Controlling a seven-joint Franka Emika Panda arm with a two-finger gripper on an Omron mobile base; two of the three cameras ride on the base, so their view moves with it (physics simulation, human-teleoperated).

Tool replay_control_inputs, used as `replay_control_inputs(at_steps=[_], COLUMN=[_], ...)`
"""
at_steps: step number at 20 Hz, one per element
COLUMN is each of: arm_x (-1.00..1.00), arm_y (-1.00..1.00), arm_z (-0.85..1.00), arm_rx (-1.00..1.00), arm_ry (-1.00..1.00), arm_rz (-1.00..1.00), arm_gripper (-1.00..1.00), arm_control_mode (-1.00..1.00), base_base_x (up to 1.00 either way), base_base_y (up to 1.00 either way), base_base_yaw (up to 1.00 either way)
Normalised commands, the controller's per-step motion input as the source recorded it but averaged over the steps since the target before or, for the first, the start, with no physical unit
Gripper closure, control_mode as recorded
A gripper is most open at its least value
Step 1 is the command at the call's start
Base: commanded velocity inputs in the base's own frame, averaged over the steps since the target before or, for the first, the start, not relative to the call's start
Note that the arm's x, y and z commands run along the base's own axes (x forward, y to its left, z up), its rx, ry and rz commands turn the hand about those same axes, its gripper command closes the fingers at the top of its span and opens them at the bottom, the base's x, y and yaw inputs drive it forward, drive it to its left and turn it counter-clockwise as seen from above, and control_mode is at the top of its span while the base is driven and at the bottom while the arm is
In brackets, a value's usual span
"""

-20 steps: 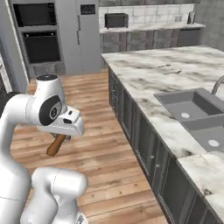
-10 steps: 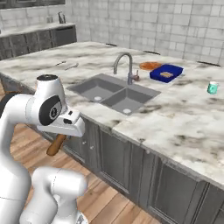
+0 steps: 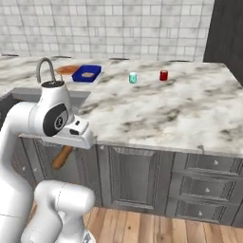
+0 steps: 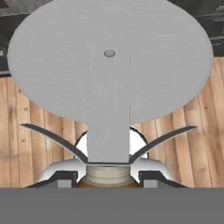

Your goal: Take the pizza cutter from the drawer on the left and place it on the dining counter for cutting.

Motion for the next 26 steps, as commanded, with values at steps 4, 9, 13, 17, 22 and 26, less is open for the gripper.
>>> replay_control_inputs(at_steps=[4,9,13,17,22,26], arm_x=[0.00,0.00,0.00,0.00,0.00,0.00], arm_y=[0.00,0.00,0.00,0.00,0.00,0.00], arm_z=[0.00,0.00,0.00,0.00,0.00,0.00], arm_rx=[0.00,0.00,0.00,0.00,0.00,0.00], arm_ry=[0.00,0.00,0.00,0.00,0.00,0.00], arm_rz=[0.00,0.00,0.00,0.00,0.00,0.00], arm_gripper=[1.00,1.00,1.00,1.00,1.00,1.00], arm_control_mode=[1.00,1.00,1.00,1.00,1.00,1.00], base_base_x=[0.00,-0.09,-0.02,-0.03,0.00,-0.01], base_base_y=[0.99,1.00,1.00,1.00,1.00,1.00], base_base_yaw=[-0.23,0.04,0.09,0.10,0.09,0.08])
